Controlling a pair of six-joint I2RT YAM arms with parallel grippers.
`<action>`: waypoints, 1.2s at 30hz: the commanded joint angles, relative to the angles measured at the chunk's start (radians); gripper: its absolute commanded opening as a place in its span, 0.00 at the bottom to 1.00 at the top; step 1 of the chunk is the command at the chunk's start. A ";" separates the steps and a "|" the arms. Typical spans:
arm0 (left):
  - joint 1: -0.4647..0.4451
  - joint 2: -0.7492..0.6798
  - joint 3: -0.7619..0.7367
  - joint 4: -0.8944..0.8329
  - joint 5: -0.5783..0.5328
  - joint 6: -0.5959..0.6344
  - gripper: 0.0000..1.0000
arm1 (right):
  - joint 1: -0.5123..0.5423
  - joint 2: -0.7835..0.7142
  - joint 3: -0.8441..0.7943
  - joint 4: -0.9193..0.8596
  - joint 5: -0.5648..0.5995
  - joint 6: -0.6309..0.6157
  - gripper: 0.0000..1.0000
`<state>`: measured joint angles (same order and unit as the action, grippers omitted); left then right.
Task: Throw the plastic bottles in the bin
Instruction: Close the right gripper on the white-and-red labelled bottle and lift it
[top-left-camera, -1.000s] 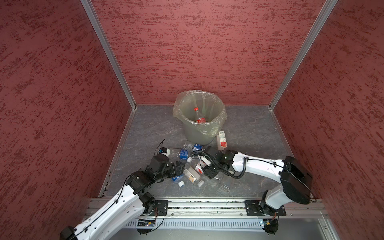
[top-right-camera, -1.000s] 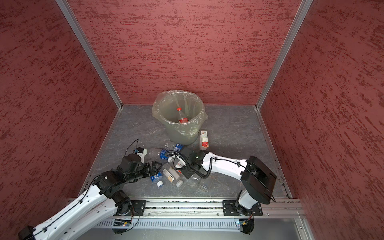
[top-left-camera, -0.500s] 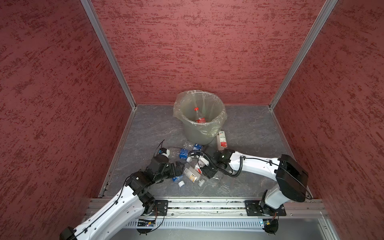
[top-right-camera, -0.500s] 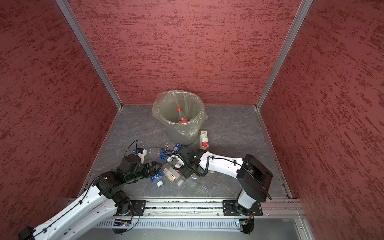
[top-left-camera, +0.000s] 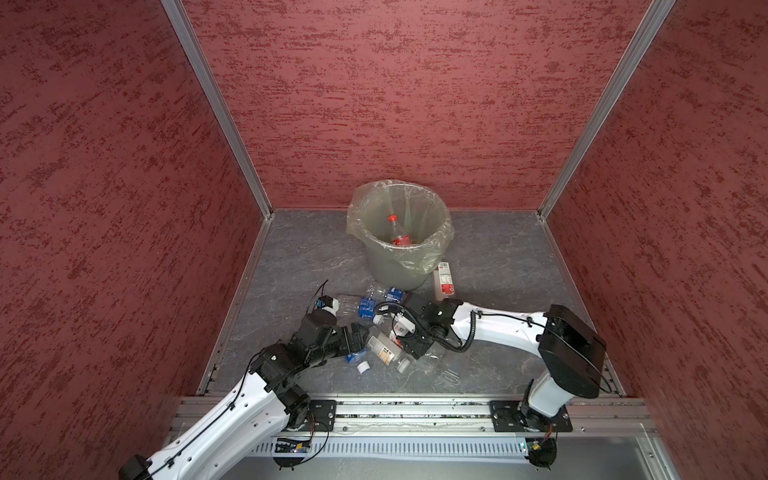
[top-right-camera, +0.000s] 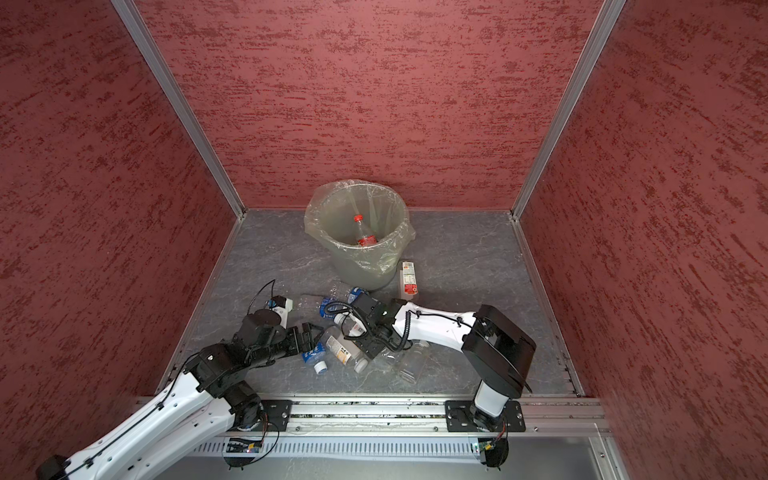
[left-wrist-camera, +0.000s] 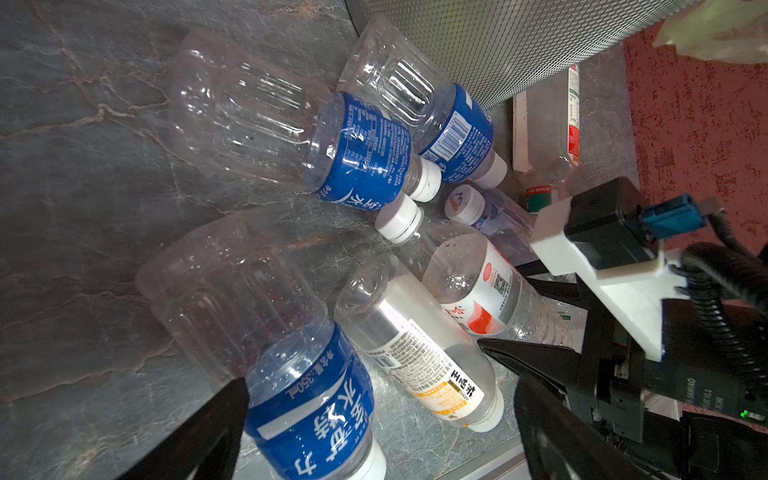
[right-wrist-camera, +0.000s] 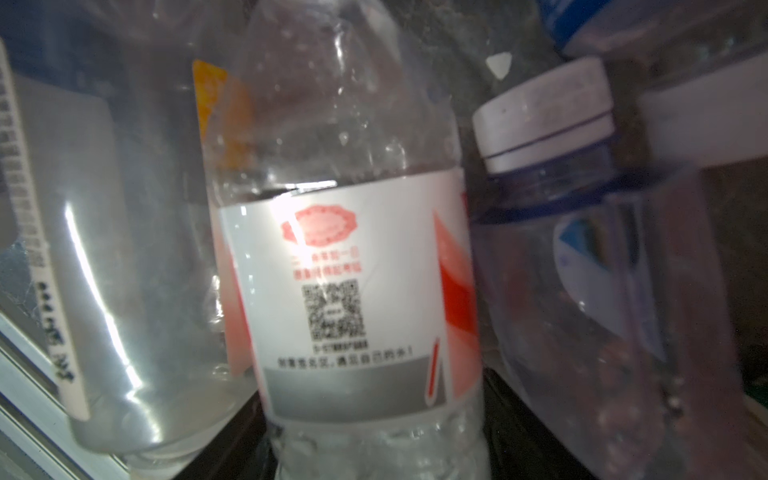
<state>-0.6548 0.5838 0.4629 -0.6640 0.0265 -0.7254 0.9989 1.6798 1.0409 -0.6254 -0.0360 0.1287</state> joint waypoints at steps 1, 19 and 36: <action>0.008 -0.014 -0.016 0.007 0.013 -0.002 1.00 | 0.006 0.015 0.031 0.003 0.027 -0.014 0.72; 0.023 -0.016 -0.009 0.003 0.023 0.009 1.00 | 0.006 -0.027 0.044 -0.025 0.072 -0.045 0.60; 0.027 -0.012 -0.013 0.008 0.029 0.001 1.00 | 0.009 -0.200 0.028 -0.061 0.085 -0.012 0.53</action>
<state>-0.6331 0.5751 0.4538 -0.6651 0.0509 -0.7254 1.0000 1.5448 1.0538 -0.6807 0.0277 0.1001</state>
